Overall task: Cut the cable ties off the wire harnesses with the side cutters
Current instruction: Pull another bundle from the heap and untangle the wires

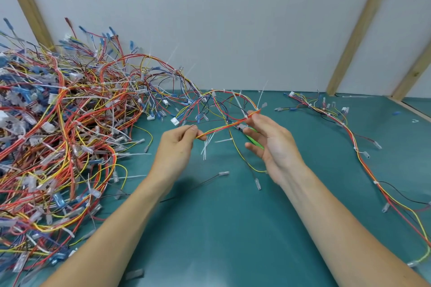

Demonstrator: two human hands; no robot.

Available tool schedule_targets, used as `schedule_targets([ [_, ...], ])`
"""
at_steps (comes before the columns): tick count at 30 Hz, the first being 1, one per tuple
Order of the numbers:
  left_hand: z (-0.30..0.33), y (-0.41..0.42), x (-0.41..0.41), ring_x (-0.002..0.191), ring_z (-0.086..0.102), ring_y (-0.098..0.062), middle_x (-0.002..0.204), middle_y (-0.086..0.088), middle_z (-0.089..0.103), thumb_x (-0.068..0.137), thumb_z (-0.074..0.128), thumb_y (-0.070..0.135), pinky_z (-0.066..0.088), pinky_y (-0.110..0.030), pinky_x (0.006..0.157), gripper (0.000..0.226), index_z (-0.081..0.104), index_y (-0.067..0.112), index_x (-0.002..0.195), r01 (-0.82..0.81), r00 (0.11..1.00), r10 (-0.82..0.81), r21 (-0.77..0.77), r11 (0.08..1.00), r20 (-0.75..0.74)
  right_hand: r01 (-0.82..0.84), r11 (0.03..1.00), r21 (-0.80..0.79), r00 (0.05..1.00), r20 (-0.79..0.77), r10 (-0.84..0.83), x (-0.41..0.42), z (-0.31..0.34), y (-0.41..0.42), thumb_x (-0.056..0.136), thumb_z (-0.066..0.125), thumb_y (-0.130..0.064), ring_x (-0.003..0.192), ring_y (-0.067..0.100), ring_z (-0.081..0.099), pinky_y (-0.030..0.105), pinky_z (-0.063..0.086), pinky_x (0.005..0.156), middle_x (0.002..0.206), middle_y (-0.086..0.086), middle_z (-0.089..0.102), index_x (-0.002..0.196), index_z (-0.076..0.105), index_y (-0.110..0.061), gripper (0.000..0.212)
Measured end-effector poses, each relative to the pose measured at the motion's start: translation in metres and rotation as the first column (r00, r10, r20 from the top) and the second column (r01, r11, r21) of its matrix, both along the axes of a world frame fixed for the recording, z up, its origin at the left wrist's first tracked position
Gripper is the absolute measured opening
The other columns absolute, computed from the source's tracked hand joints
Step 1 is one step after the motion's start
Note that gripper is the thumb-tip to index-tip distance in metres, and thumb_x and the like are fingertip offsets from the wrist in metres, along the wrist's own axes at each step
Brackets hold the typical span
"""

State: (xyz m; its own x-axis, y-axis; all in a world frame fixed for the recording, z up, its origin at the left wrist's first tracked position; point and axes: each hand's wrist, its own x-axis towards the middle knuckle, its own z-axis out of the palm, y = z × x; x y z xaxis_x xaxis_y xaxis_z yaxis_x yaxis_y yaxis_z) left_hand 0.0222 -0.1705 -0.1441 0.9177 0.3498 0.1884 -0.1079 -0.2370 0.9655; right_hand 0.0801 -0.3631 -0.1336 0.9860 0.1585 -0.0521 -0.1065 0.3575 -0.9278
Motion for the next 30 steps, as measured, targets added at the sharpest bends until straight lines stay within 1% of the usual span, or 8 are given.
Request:
schedule_targets([
  [4,0.004,0.001,-0.005,0.054,0.038,-0.017,0.053,0.0,0.044,0.086,0.052,0.023,0.031,-0.03,0.053,0.026,0.075,0.017,0.075,0.148,0.989,-0.148,0.044,0.988,-0.003,0.049,0.996,0.08,0.995,-0.092,-0.041,0.002,0.004,-0.004,0.1,0.064,-0.034,0.062,0.003,0.064,0.018,0.049,0.047,0.085,-0.005,0.075,0.086,0.071,-0.022,0.02],
  [8,0.003,-0.001,-0.006,0.087,0.072,-0.018,0.082,-0.005,0.077,0.078,0.034,0.026,0.048,-0.033,0.087,0.046,0.076,0.013,0.09,0.181,0.983,-0.181,-0.048,0.982,0.008,0.096,0.993,-0.073,0.992,-0.072,-0.101,0.006,0.003,-0.007,0.104,0.052,-0.02,0.048,0.005,0.043,0.018,0.037,0.041,0.066,-0.006,0.055,0.085,0.062,-0.019,0.022],
  [13,-0.005,0.0,0.002,0.074,0.071,-0.01,0.087,0.004,0.077,0.094,0.051,0.009,0.048,-0.026,0.063,0.022,0.071,0.017,0.094,0.009,0.996,-0.012,-0.034,0.999,-0.086,-0.184,0.963,-0.198,0.983,-0.023,0.183,0.0,0.008,-0.007,0.104,0.048,-0.017,0.045,0.006,0.027,0.019,0.027,0.045,0.052,-0.01,0.031,0.092,0.063,-0.013,0.02],
  [19,-0.01,0.005,0.008,0.099,0.07,-0.015,0.111,-0.006,0.072,0.098,0.056,0.011,0.057,-0.031,0.083,0.018,0.062,0.012,0.116,-0.084,0.988,0.051,-0.231,0.969,-0.145,-0.731,0.662,-0.167,0.67,0.012,0.743,-0.013,0.011,-0.007,0.095,0.059,-0.022,0.049,0.008,0.028,0.023,0.042,0.051,0.054,-0.008,0.033,0.087,0.07,-0.016,0.015],
  [21,-0.011,0.008,0.009,0.108,0.067,-0.02,0.116,-0.009,0.069,0.099,0.053,0.01,0.053,-0.036,0.098,0.021,0.058,0.011,0.119,-0.127,0.982,0.078,-0.304,0.944,-0.17,-0.841,0.536,-0.072,0.532,0.068,0.844,-0.014,0.013,-0.009,0.094,0.064,-0.025,0.051,0.01,0.025,0.022,0.043,0.052,0.054,-0.011,0.037,0.09,0.071,-0.016,0.012],
  [24,-0.009,0.011,0.008,0.103,0.057,-0.022,0.104,-0.008,0.059,0.099,0.052,0.011,0.045,-0.032,0.096,0.007,0.058,0.014,0.102,-0.131,0.979,0.053,-0.408,0.904,-0.196,-0.918,0.39,0.069,0.396,0.16,0.904,-0.015,0.015,-0.015,0.094,0.068,-0.025,0.053,0.011,0.025,0.02,0.043,0.052,0.054,-0.011,0.034,0.091,0.071,-0.014,0.012],
  [28,-0.002,0.013,0.007,0.104,0.07,-0.023,0.112,-0.014,0.072,0.105,0.042,0.017,0.052,-0.033,0.093,0.017,0.056,0.007,0.107,0.035,0.962,-0.215,-0.699,0.714,-0.171,-0.873,0.403,0.273,0.463,0.208,0.862,-0.012,0.015,-0.021,0.089,0.07,-0.02,0.054,0.011,0.026,0.022,0.036,0.05,0.054,-0.007,0.028,0.087,0.071,-0.011,0.01],
  [30,0.0,0.009,0.003,0.095,0.074,-0.021,0.105,-0.01,0.076,0.105,0.04,0.019,0.056,-0.031,0.085,0.024,0.061,0.007,0.108,0.136,0.931,-0.319,-0.643,0.753,-0.177,-0.778,0.527,0.341,0.605,0.183,0.775,-0.008,0.016,-0.022,0.088,0.069,-0.022,0.054,0.01,0.023,0.02,0.034,0.048,0.054,-0.009,0.025,0.084,0.071,-0.013,0.01],
])
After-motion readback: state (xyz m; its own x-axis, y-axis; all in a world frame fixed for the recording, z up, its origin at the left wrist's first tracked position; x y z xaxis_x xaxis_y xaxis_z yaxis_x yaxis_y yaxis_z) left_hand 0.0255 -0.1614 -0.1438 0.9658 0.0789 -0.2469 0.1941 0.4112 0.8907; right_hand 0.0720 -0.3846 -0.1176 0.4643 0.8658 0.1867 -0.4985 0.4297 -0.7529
